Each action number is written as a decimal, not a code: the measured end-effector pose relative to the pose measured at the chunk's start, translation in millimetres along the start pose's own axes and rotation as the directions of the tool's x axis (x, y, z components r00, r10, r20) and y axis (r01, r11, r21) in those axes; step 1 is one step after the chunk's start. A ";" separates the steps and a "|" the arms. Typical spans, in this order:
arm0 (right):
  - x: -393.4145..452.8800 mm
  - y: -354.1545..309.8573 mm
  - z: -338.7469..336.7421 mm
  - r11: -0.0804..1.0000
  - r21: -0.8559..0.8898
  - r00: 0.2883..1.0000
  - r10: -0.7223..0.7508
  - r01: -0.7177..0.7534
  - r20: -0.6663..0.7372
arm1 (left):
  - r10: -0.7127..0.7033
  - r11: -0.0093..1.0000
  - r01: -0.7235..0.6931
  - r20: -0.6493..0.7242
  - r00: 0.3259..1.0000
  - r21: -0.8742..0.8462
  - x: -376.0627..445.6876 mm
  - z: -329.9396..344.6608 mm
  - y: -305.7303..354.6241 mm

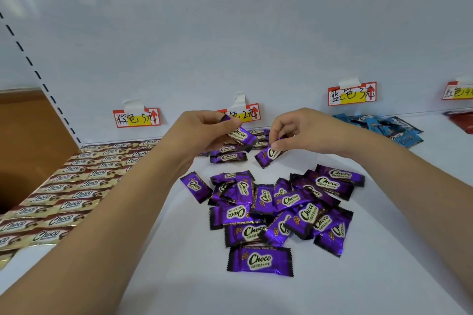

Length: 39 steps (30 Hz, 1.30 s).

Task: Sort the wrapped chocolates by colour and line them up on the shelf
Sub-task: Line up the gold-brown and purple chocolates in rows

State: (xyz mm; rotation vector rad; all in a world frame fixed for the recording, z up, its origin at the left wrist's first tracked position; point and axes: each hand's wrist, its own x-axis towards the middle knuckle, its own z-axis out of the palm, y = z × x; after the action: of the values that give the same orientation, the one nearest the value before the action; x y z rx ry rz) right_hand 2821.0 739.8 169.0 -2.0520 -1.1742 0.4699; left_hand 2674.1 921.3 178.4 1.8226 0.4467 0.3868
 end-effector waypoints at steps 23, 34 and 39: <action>17.0 4.1 26.1 0.972 -0.181 0.974 -0.175 0.148 -0.144 | -0.050 0.737 -0.051 0.129 0.990 0.674 -0.7 -73.4 -3.1; 11.5 7.9 19.3 0.881 -0.406 0.960 -0.278 0.244 -0.027 | 0.105 0.610 -0.259 0.247 0.963 0.749 -6.1 -76.8 -36.1; 12.8 5.9 20.4 0.875 -0.424 0.968 -0.250 0.232 0.013 | 0.164 0.628 -0.276 0.223 0.961 0.728 -2.5 -74.0 -41.1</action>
State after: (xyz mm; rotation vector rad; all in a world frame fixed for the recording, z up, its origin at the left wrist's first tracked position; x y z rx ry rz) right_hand 2818.6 757.0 151.3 -2.2126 -1.5917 0.0464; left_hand 2632.3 992.6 159.9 2.7360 0.2976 0.2458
